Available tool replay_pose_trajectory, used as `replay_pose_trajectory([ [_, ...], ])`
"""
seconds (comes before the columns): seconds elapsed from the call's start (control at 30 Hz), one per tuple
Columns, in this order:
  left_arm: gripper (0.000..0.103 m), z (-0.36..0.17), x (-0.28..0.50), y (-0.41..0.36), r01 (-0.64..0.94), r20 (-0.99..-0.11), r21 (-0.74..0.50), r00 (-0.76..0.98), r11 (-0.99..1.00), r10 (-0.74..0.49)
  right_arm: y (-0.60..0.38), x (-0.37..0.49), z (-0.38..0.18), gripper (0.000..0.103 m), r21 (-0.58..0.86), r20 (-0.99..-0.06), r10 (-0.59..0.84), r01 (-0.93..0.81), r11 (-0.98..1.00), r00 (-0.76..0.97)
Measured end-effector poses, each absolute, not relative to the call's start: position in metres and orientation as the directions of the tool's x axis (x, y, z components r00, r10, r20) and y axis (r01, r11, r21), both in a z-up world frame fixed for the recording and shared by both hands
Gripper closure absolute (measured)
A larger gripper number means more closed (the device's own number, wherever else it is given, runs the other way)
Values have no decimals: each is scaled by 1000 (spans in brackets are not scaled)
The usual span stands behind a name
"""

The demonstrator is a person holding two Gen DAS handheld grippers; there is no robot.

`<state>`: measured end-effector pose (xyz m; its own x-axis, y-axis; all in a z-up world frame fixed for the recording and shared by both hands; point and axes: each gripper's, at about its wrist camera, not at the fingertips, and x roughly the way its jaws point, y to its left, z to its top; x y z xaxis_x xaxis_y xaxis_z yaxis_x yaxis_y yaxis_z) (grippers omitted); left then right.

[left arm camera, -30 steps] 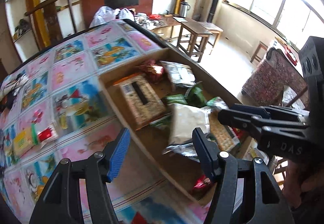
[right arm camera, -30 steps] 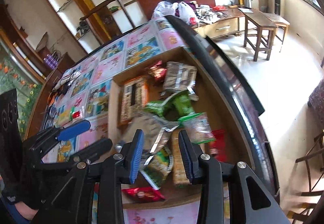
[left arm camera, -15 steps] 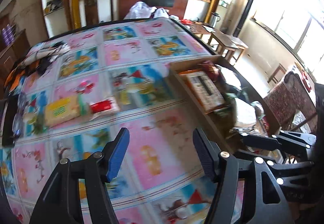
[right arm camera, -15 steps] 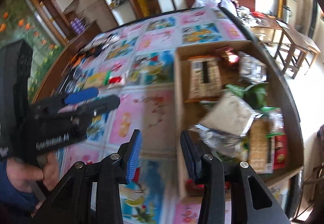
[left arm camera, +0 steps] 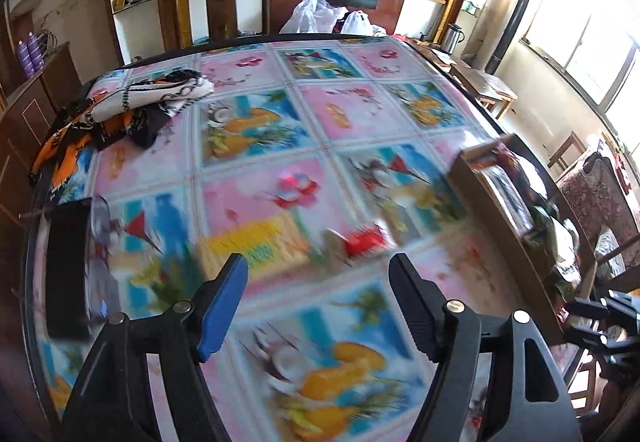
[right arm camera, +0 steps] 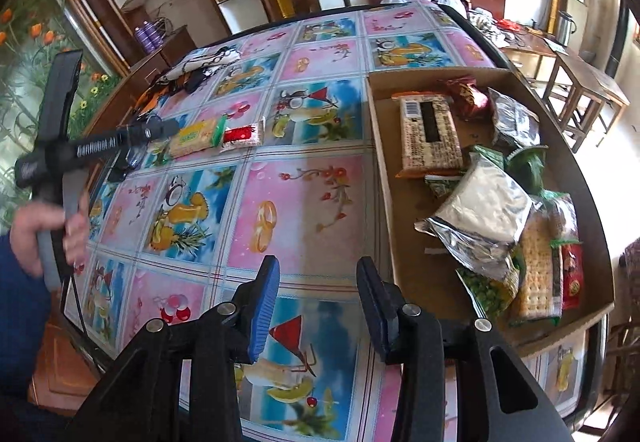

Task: Organize snacks
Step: 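Move both open grippers back to the snacks on the table, then grasp the yellow WEIDAN cracker pack with the left gripper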

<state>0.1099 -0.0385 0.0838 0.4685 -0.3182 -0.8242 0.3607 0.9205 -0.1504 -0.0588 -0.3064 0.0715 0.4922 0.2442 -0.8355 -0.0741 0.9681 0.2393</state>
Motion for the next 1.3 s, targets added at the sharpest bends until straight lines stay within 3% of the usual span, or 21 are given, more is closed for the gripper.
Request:
replay_pose_trajectory([
  [0.3, 29, 49, 167, -35, 372, -850, -223, 379, 901, -367, -324, -77, 61, 58, 216, -865, 177, 29, 976, 470],
  [0.5, 29, 26, 183, -32, 319, -874, -223, 352, 921, -334, -333, -81, 57, 58, 210, -876, 158, 67, 975, 455],
  [0.87, 29, 18, 114, -48, 415, -867, -243, 312, 877, -388, -327, -73, 60, 58, 198, -875, 168, 18, 980, 453],
  [1.03, 29, 12, 108, -64, 400, -883, -152, 355, 904, -306, -324, -70, 59, 58, 203, -875, 182, -3, 979, 448],
  [1.07, 32, 12, 110, -65, 383, -887, -143, 361, 913, -290, -324, -69, 59, 58, 203, -874, 185, -7, 979, 448],
  [1.17, 55, 13, 109, -65, 328, -892, -96, 391, 940, -228, -323, -68, 58, 58, 210, -873, 193, -13, 978, 448],
  [1.3, 58, 13, 89, -54, 271, -890, -79, 415, 959, -191, -319, -62, 57, 58, 220, -872, 209, -26, 975, 442],
])
